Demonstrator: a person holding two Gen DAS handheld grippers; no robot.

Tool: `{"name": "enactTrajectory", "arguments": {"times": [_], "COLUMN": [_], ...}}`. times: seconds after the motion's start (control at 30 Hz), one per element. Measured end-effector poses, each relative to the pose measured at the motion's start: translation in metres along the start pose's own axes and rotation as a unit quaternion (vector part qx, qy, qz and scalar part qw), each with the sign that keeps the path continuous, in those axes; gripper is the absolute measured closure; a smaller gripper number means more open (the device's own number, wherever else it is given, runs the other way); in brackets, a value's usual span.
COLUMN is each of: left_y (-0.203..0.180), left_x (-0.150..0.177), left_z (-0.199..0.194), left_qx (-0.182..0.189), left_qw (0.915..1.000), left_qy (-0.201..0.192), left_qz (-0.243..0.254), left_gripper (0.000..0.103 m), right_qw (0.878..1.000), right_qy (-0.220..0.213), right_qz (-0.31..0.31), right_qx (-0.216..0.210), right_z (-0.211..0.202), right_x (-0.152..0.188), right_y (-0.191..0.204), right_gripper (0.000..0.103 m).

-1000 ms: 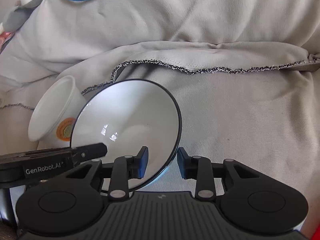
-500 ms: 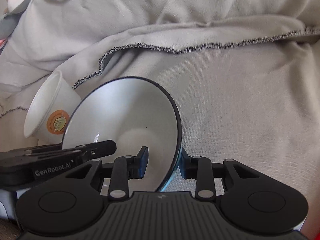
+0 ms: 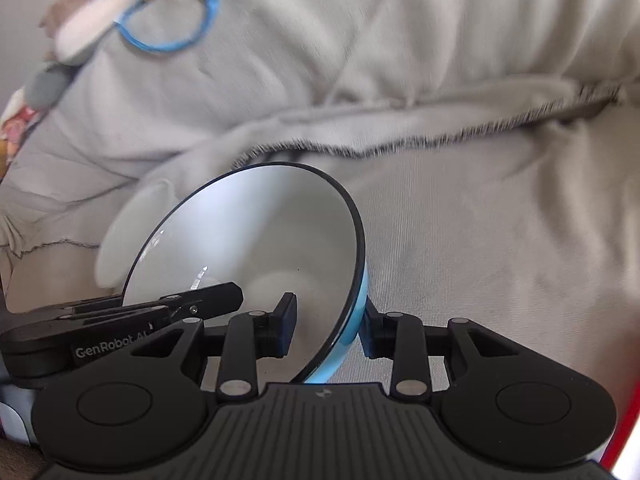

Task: Organize plates and bowls
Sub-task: 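Lower the blue bowl into the cream yellow-rimmed bowl with both grippers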

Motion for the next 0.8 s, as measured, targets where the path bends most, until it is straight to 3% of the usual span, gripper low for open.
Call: {"name": "enactTrajectory", "arguments": {"times": [0.17,0.27,0.53,0.8], "left_y": [-0.02,-0.027,-0.02,-0.014], "left_x": [0.026,0.054,0.11,0.112], "left_z": [-0.047,-0.055,-0.042,-0.042], "left_qx": [0.011,-0.006,-0.026,-0.011], "left_qw": [0.9999,0.9997,0.998,0.9982], "left_qy": [0.0,0.013,0.057,0.058], "left_qz": [0.013,0.018,-0.004,-0.013], "left_gripper": [0.076,0.075,0.075,0.077], "right_qw": [1.0,1.0,0.999,1.0], "right_qy": [-0.017,-0.01,0.036,0.018], "right_qz": [-0.015,-0.016,0.006,-0.006], "right_qx": [-0.015,-0.018,-0.007,0.001], "right_z": [-0.053,-0.063,-0.044,-0.04], "right_x": [0.025,0.054,0.123,0.133], "right_y": [0.007,0.006,-0.007,-0.011], "right_gripper": [0.07,0.07,0.07,0.07]}}
Point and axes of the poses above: each gripper's, at about its wrist camera, not at the fingertips, and z roughly the way its jaws point, y to its left, x to its underside, the point moved 4 cm from there along z, roughly the way its jaws point, and after that the axes turned 4 degrees about z, right-handed, at the moved point
